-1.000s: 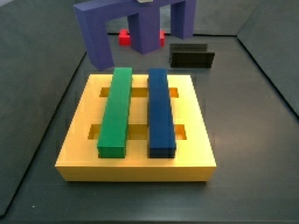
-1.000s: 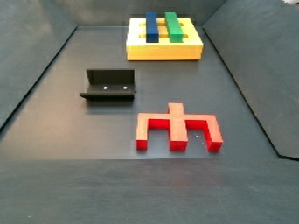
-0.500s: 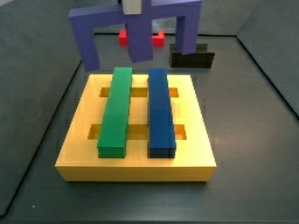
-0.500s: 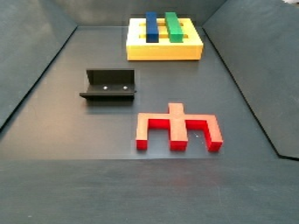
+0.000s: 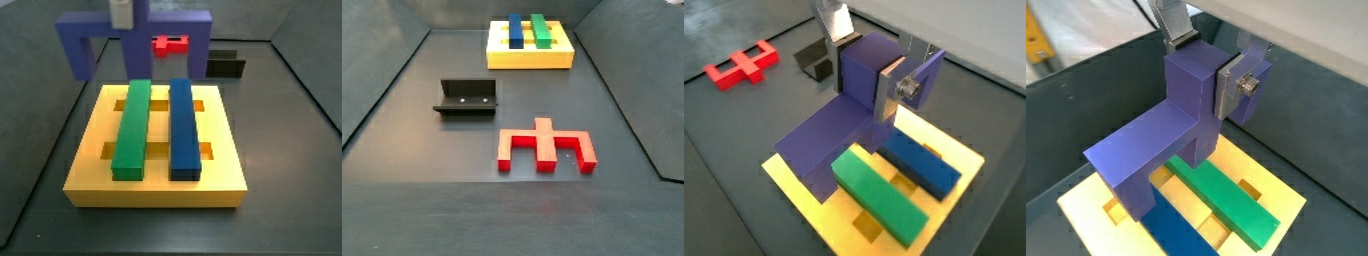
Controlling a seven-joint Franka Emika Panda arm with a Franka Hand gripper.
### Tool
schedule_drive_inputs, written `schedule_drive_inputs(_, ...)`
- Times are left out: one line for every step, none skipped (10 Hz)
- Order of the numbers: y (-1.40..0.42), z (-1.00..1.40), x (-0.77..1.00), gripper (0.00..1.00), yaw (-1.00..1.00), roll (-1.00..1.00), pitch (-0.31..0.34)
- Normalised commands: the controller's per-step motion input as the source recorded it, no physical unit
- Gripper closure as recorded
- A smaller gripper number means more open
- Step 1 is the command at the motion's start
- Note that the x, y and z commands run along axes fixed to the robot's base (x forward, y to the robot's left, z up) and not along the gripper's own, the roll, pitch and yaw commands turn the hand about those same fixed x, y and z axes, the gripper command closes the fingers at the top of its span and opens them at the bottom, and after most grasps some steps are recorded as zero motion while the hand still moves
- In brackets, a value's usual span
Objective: Pick up the purple object. Move up. Move to above the board. Insert the purple object.
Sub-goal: Insert the purple object.
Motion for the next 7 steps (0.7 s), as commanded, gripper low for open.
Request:
schedule_drive_inputs(-0.54,-0.45,0.12,1.0,-0.31,0.16,0.156)
schedule_drive_inputs(-0.48,-0.44,0.28,1.0,-0.27,0.2,0.219)
schedule_drive_inputs(-0.27,-0.39,0.29,1.0,-0.18,0.05,0.203)
schedule_drive_inputs(-0.14,-0.26,0.34,1.0,-0.09,0.0,0.199)
schedule_drive_inputs(-0.1,-0.18,0.38,1.0,0.0,0.0,0.193)
schedule_drive_inputs(-0.06,-0.12,0.36,1.0,0.0,0.0,0.143)
schedule_drive_inputs(-0.07,-0.14,0.32,1.0,0.0,0.0,0.116)
